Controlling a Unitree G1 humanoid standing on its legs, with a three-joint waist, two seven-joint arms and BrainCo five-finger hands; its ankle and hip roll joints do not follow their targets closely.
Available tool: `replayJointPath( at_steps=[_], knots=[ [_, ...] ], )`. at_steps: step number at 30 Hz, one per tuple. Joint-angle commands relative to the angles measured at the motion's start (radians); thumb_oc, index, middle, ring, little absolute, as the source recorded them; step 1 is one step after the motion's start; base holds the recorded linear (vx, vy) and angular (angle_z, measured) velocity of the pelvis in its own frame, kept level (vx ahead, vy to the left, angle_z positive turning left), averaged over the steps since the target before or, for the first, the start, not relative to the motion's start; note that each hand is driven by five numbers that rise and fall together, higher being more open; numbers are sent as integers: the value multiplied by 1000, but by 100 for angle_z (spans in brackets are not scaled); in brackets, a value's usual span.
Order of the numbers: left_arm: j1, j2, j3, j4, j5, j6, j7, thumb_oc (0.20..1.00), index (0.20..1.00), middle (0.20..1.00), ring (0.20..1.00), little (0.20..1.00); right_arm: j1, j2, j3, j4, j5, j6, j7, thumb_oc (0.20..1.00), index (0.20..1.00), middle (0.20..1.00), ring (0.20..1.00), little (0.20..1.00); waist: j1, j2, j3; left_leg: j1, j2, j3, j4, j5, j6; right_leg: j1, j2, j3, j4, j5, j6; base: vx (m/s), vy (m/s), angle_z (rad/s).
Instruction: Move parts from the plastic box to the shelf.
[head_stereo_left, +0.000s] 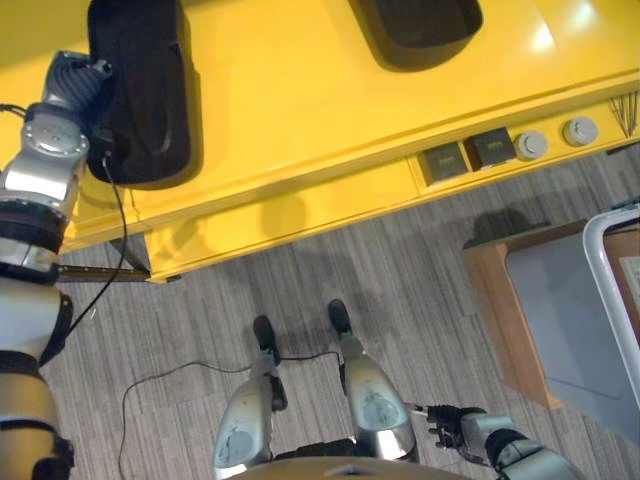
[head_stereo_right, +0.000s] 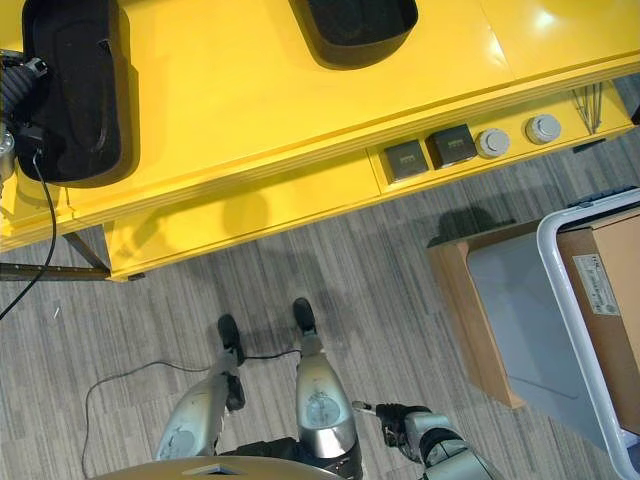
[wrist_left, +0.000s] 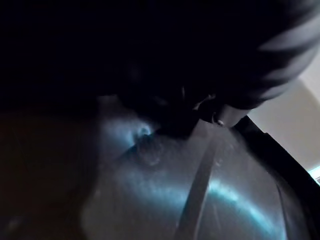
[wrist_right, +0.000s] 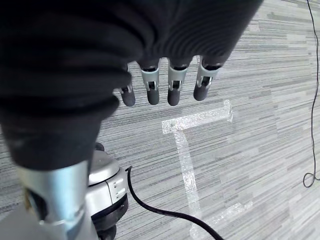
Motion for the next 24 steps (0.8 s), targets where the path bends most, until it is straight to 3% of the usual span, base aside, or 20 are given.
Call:
replayJointPath(
  at_steps=[1,11,12,14,17,20,22,23,24],
  knots=[
    [-71,30,6,61,-37,35,43,1000,1000,1000,1000,1000,34,-28,24,14,34,8,-2,1000,1000,1000,1000,1000,9,-5,-30,36,-15,58,0,-134,27,-39,54,15,34,-72,-28,0,0,0],
    [-18,15,65,95,-67,64,95,1000,1000,1000,1000,1000,44,-17,25,24,37,5,3,1000,1000,1000,1000,1000,10,0,-61,72,-16,59,0,-138,25,0,55,10,33,-83,-30,0,0,0],
    [-8,9,72,83,-78,17,78,1000,1000,1000,1000,1000,53,-10,24,28,48,7,8,1000,1000,1000,1000,1000,12,1,-77,84,-18,60,0,-141,24,13,56,8,33,-86,-30,0,0,0],
    [-4,7,75,74,-69,14,80,1000,1000,1000,1000,1000,56,-9,22,28,52,10,11,1000,1000,1000,1000,1000,13,1,-82,89,-18,59,0,-141,24,20,56,7,32,-87,-30,7,-8,2],
    [13,-9,80,4,-25,-60,149,1000,1000,1000,1000,1000,73,8,-10,52,50,23,4,1000,1000,1000,1000,1000,17,3,-127,125,-22,59,0,-150,24,61,52,4,24,-89,-27,70,-21,3],
    [26,-11,84,-53,33,-177,242,1000,1000,1000,1000,1000,99,9,-24,93,-13,12,27,1000,1000,1000,1000,1000,20,7,-194,169,-23,68,0,-158,23,115,48,-4,14,-96,-25,143,6,5],
    [40,-13,88,-97,40,-289,306,1000,1000,1000,1000,1000,117,13,-23,102,-20,8,22,1000,1000,1000,1000,1000,23,7,-226,203,-24,71,0,-171,25,154,45,-9,9,-105,-21,103,4,1],
    [42,-13,89,-100,36,-289,304,1000,1000,1000,1000,1000,118,14,-23,102,-19,8,21,1000,1000,1000,1000,1000,24,7,-230,201,-24,72,0,-169,24,153,45,-8,9,-103,-22,83,-13,-2],
    [61,-16,100,-145,44,-342,312,1000,1000,1000,1000,1000,122,17,-32,106,-15,12,17,1000,1000,1000,1000,1000,31,7,-250,211,-25,71,0,-172,25,166,42,-13,8,-106,-20,81,-29,-4]
  ],
)
